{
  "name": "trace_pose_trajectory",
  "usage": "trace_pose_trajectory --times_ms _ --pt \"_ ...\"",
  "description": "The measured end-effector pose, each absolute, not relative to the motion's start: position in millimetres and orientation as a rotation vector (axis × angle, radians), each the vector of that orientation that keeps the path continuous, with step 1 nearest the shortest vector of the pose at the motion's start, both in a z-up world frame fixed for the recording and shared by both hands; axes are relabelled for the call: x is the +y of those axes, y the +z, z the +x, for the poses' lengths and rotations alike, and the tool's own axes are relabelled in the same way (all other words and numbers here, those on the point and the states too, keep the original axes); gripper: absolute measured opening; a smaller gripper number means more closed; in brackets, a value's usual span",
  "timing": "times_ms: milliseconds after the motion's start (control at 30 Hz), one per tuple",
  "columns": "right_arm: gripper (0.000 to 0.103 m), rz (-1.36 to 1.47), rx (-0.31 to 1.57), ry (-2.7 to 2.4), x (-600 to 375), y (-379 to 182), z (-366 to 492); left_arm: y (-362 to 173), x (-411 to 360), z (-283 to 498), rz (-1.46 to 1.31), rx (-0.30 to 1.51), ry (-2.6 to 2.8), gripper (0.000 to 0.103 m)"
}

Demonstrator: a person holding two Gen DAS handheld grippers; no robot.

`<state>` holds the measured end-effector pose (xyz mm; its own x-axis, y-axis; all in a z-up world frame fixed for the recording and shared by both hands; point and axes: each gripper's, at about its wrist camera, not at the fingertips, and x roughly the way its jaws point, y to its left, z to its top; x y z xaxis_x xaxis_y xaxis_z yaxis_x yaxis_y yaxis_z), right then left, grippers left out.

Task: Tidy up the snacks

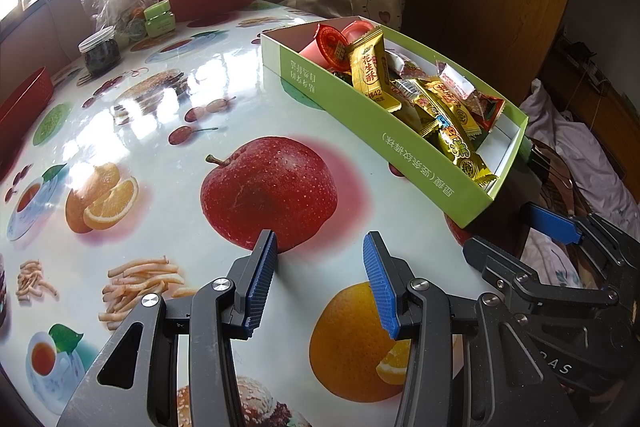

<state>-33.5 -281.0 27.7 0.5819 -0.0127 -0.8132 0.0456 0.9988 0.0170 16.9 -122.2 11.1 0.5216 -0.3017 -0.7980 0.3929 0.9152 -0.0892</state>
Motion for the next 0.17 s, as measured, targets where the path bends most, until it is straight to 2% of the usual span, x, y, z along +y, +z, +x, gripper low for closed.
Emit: trace_pose_trajectory --times_ms 167 --pt "0.072 0.037 0.949 -0.034 -281.1 27.6 -33.6 11.6 -122.2 17.5 0.112 0.933 -0.415 0.046"
